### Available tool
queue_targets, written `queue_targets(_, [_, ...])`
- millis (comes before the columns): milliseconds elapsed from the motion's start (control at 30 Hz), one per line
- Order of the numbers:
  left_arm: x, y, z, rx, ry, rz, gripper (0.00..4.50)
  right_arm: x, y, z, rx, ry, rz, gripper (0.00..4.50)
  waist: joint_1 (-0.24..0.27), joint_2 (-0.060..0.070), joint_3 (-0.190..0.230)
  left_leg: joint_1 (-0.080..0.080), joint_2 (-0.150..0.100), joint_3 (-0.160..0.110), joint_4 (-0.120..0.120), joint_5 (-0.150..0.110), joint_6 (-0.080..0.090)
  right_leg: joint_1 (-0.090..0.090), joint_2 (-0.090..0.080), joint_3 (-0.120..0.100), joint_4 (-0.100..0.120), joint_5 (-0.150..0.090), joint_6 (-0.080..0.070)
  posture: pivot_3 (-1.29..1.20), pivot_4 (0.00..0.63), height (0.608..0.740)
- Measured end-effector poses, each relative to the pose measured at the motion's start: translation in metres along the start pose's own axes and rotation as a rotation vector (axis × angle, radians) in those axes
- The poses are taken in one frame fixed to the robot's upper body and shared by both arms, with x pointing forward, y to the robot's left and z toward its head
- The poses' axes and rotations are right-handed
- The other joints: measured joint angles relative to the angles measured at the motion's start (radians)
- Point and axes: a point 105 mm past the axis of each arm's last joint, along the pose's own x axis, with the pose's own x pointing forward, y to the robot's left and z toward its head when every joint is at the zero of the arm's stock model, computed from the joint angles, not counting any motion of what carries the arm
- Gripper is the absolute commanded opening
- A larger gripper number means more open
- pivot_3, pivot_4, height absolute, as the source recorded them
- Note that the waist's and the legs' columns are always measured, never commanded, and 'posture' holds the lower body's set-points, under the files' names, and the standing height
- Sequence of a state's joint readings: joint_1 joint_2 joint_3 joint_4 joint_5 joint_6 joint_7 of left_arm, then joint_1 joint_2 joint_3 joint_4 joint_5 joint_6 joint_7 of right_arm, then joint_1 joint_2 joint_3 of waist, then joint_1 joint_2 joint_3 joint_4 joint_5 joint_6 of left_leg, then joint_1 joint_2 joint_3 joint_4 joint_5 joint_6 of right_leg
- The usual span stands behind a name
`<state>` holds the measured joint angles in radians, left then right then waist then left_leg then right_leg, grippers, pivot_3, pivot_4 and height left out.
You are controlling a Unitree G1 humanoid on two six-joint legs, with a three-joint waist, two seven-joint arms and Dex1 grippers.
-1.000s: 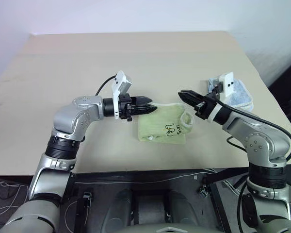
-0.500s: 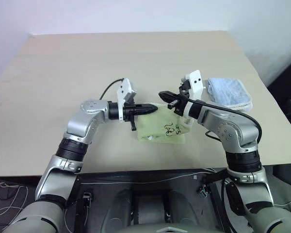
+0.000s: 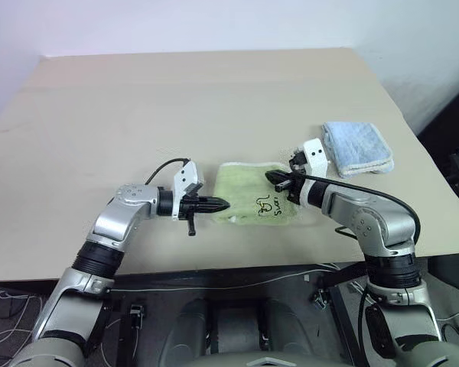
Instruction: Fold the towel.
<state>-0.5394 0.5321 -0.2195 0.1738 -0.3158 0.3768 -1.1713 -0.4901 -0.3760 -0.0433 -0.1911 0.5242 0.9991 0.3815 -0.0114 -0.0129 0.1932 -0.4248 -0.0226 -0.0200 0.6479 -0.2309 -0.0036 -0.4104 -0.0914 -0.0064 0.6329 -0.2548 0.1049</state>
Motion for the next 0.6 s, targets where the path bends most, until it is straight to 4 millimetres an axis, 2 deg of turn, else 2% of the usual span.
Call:
queue_targets(100, [-0.003, -0.002, -0.007, -0.013, 0.017, 0.001, 0.06, -0.001, -0.002, -0.001, 0.016, -0.003, -0.006, 0.0, 0.0, 0.0, 0.0, 0.0, 0.0, 0.0, 0.0, 0.0, 0.0, 0.0, 0.0, 0.0, 0.0, 0.0, 0.0, 0.0, 0.15, 0.74])
queue_targets(233, [-0.008, -0.003, -0.014, -0.011, 0.04, -0.004, 0.06, 0.004, 0.006, -0.007, 0.09, -0.023, 0.019, 0.0, -0.002, 0.0, 0.0, 0.0, 0.001, 0.0, 0.0, 0.0, 0.0, 0.0, 0.0, 0.0, 0.0, 0.0, 0.0, 0.0, 0.15, 0.74])
queue_targets(433, [-0.018, -0.001, -0.016, -0.008, 0.056, 0.005, 0.06, 0.006, 0.002, -0.032, 0.187, 0.007, 0.017, 0.0, -0.001, 0.0, 0.0, 0.0, 0.0, 0.0, 0.0, 0.0, 0.0, 0.0, 0.0, 0.0, 0.0, 0.0, 0.0, 0.0, 0.15, 0.74])
queue_targets(533, [-0.023, 0.01, -0.005, -0.003, 0.002, 0.045, 0.06, 0.006, 0.003, -0.03, 0.182, 0.005, 0.018, 0.0, 0.0, 0.0, 0.0, 0.0, 0.0, 0.0, 0.0, 0.0, 0.0, 0.0, 0.0, 0.0, 0.0, 0.0, 0.0, 0.0, 0.15, 0.74])
queue_targets(600, [-0.032, 0.026, 0.017, -0.019, -0.081, 0.099, 0.06, 0.006, 0.003, -0.026, 0.166, 0.008, 0.023, 0.0, 0.002, 0.0, 0.0, 0.0, 0.0, -0.001, 0.002, 0.0, 0.0, 0.0, 0.001, 0.0, 0.001, 0.0, 0.0, 0.0, 0.15, 0.74])
